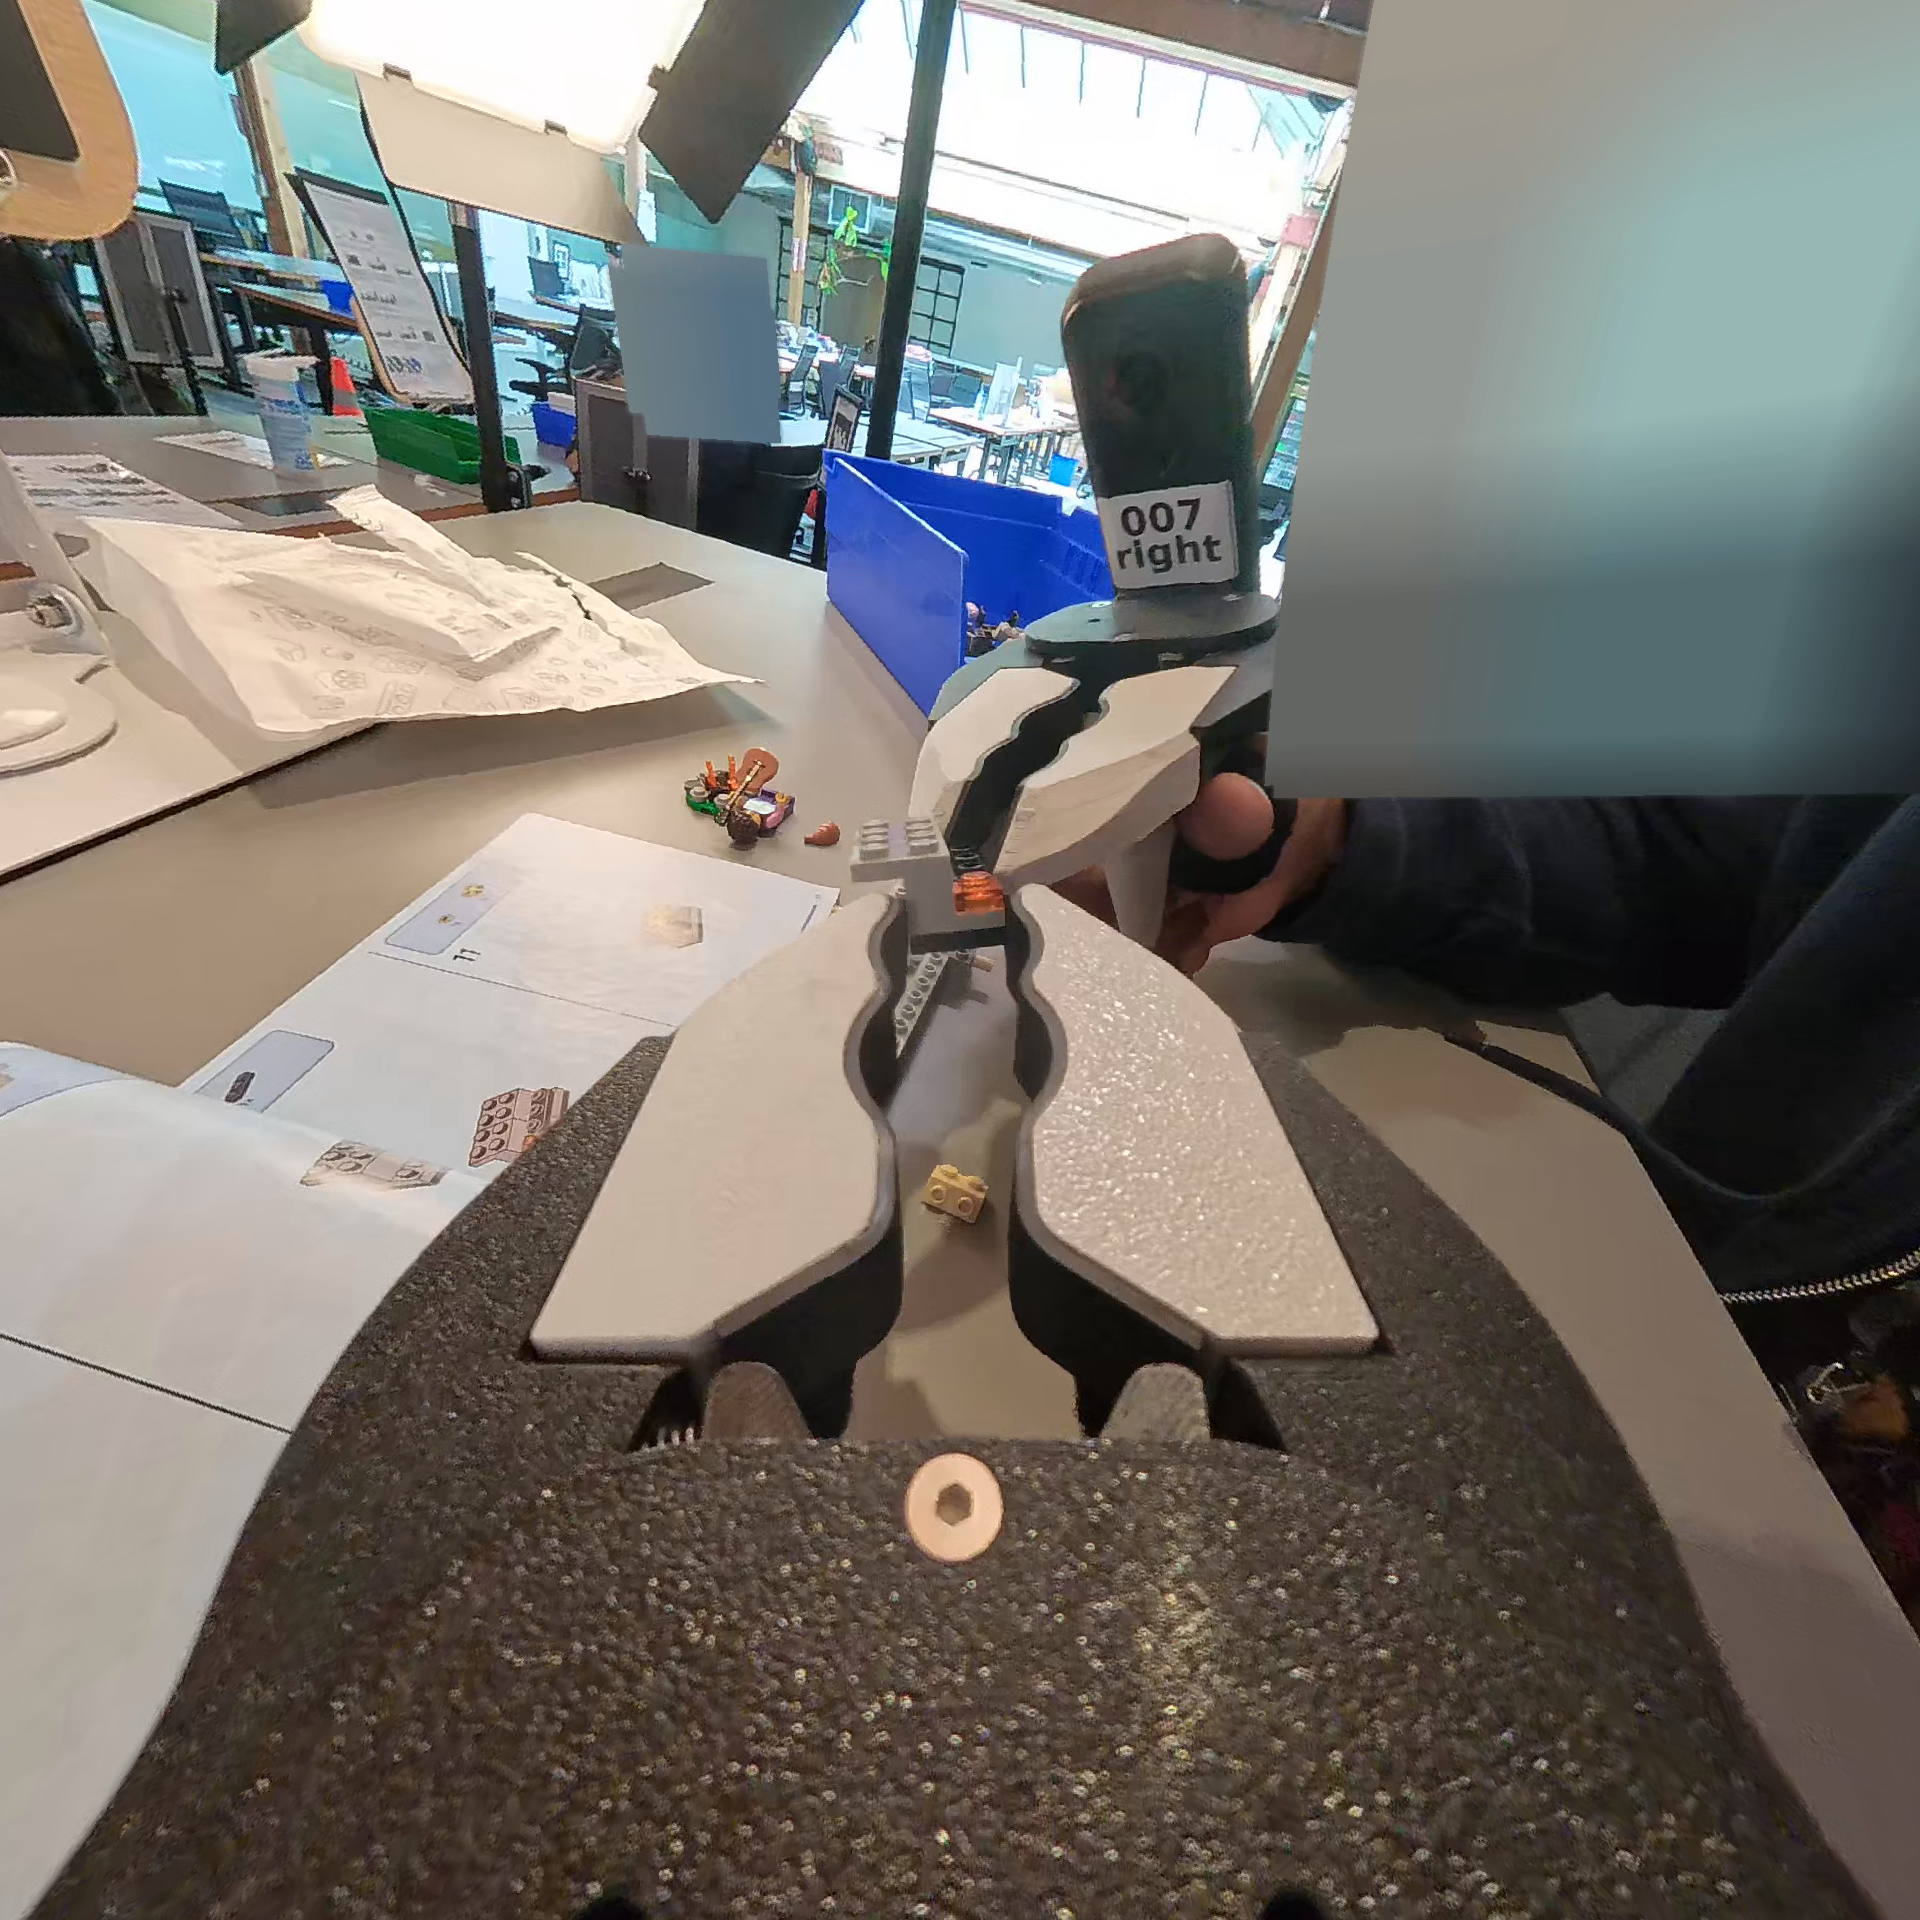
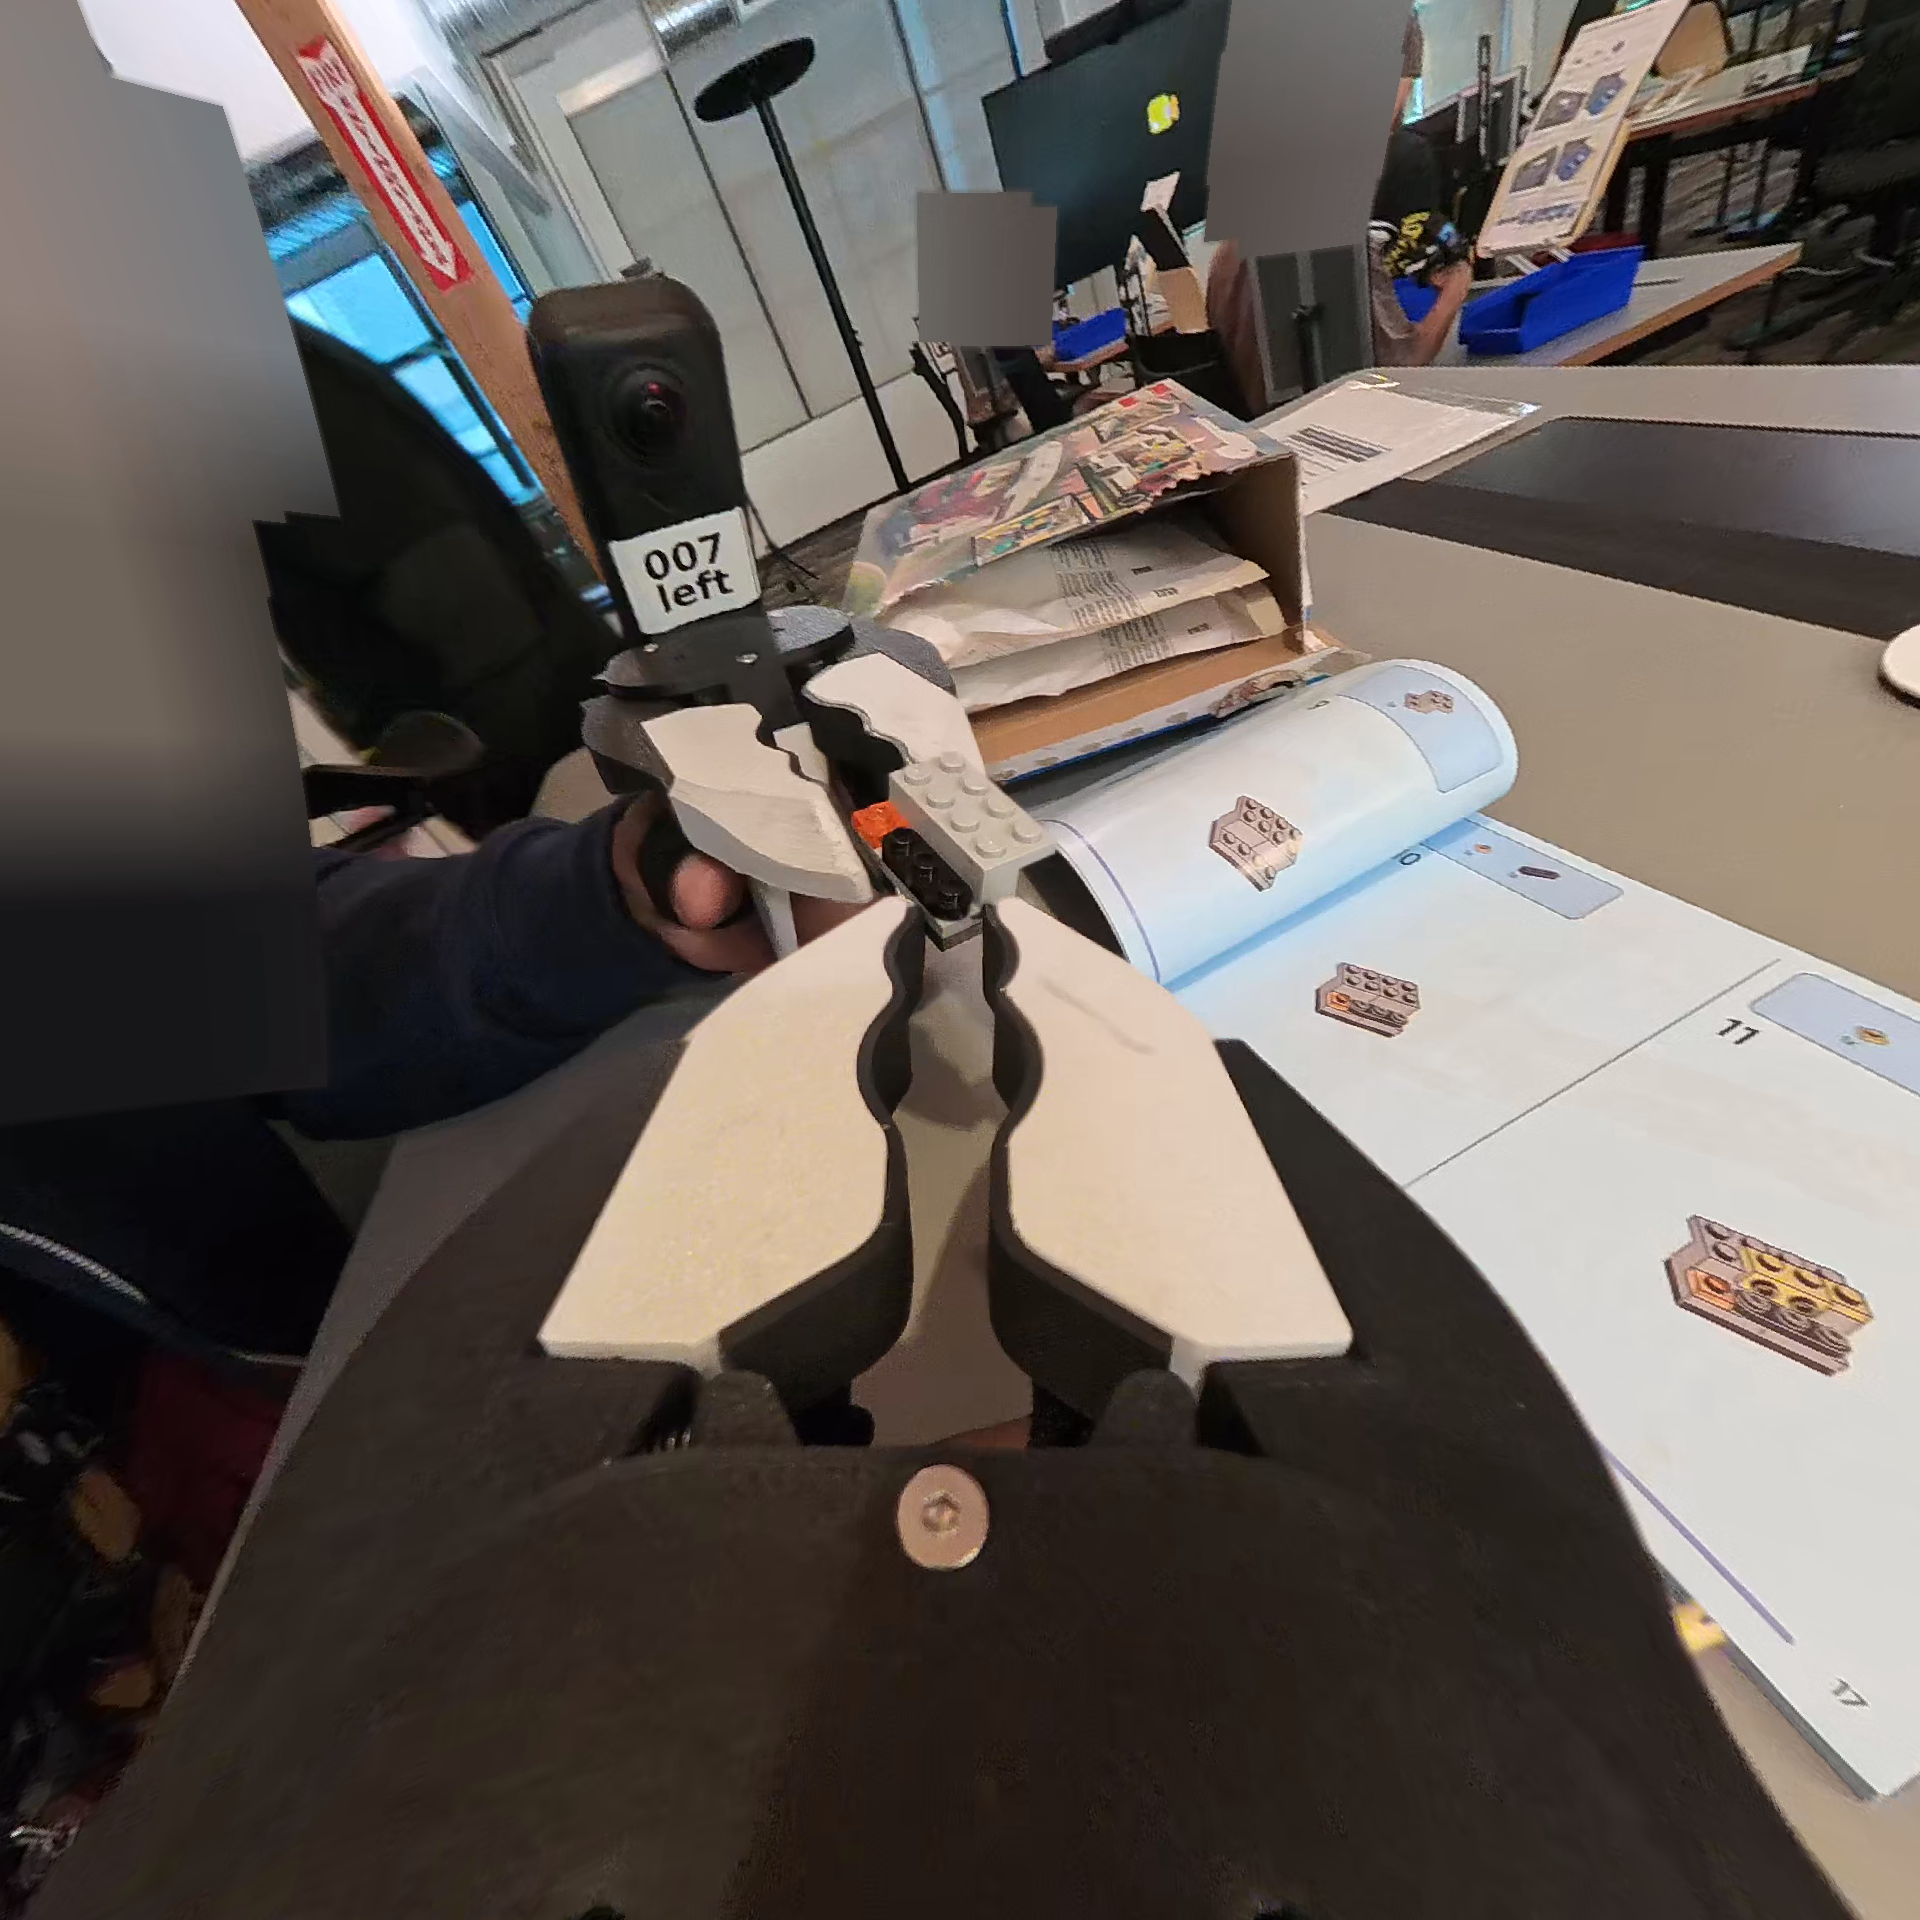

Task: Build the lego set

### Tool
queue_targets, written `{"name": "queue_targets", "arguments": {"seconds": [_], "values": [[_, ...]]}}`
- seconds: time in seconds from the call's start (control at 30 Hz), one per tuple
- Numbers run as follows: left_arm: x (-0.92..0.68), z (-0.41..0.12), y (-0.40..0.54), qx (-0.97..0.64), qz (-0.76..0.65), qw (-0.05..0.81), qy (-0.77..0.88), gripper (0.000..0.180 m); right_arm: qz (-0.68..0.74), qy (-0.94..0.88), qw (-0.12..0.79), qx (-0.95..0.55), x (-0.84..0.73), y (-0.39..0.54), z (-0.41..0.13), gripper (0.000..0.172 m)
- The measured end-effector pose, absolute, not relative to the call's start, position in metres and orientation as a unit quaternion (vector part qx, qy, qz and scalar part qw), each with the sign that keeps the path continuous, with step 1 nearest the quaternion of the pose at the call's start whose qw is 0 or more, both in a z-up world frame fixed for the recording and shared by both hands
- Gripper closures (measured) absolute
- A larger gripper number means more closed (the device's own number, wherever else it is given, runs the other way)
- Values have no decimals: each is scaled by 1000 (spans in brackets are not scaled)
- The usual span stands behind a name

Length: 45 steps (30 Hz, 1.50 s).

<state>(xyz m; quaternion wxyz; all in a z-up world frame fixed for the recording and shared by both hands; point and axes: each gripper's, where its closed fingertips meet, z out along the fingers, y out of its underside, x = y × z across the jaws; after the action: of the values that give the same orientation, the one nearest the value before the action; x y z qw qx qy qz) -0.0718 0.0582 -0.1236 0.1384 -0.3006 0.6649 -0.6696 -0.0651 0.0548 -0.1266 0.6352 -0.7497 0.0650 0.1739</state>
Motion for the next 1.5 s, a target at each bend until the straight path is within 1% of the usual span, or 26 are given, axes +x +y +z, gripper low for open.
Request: {"name": "queue_targets", "arguments": {"seconds": [0.2,0.27,0.4,0.53,0.73,0.83,1.03,1.23,1.5], "values": [[-69,-127,61,-299,-650,167,678,164,164,49,620,-766,-65,53,-132,163],[-67,-127,65,-301,-650,178,674,164,139,31,586,-798,-60,49,-146,160],[-67,-123,71,-301,-661,183,662,164,99,-28,480,-871,-61,37,-187,156],[-66,-125,69,-298,-655,187,669,164,65,-68,416,-904,-71,35,-215,153],[-66,-128,68,-299,-648,187,676,164,27,-85,418,-904,-70,39,-213,149],[-65,-128,70,-300,-646,190,675,164,27,-105,416,-903,-79,39,-211,150],[-64,-129,71,-305,-645,188,675,163,24,-104,383,-918,-82,37,-224,150],[-64,-130,70,-304,-644,186,677,164,16,-98,378,-921,-78,36,-227,150],[-64,-131,69,-302,-643,183,679,164,11,-99,374,-922,-77,38,-230,145]]}}
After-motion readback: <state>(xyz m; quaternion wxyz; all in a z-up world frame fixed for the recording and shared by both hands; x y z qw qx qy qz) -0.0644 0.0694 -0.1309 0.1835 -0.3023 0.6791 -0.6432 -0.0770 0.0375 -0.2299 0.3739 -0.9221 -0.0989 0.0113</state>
